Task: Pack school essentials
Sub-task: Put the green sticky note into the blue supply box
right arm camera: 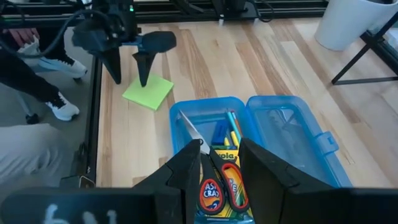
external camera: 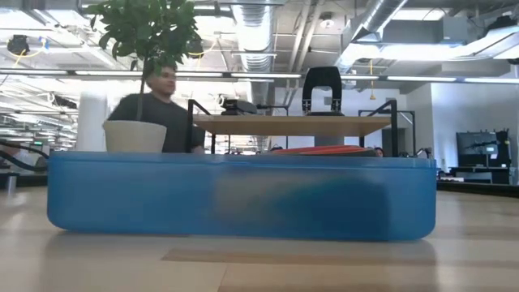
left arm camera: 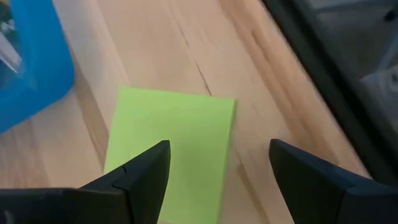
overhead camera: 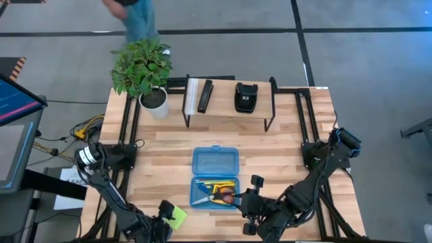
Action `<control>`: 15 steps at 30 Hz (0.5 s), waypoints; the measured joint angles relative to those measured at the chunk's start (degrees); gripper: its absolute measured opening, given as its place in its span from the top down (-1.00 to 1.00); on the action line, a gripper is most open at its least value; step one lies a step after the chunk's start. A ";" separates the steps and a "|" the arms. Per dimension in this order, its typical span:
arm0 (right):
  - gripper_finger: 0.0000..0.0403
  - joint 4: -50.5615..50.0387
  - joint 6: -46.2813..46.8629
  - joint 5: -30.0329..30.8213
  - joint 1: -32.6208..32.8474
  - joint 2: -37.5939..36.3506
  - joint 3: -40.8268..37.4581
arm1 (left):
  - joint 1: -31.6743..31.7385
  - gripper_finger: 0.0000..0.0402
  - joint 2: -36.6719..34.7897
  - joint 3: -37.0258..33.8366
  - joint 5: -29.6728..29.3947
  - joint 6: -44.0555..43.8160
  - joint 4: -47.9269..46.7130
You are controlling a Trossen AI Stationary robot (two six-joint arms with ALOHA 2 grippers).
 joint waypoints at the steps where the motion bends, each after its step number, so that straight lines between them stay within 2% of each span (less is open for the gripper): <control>1: 0.35 0.00 0.00 0.00 0.00 0.00 0.00 | 0.05 -0.29 0.53 0.00 0.05 0.37 -0.03; 8: 0.34 0.09 -0.01 -0.01 0.00 -0.01 0.00 | 0.58 -0.18 1.28 0.20 -0.97 2.41 -0.32; 15: 0.34 0.10 -0.02 0.00 0.00 -0.01 0.00 | 0.82 0.08 1.43 0.15 -1.05 4.84 -0.59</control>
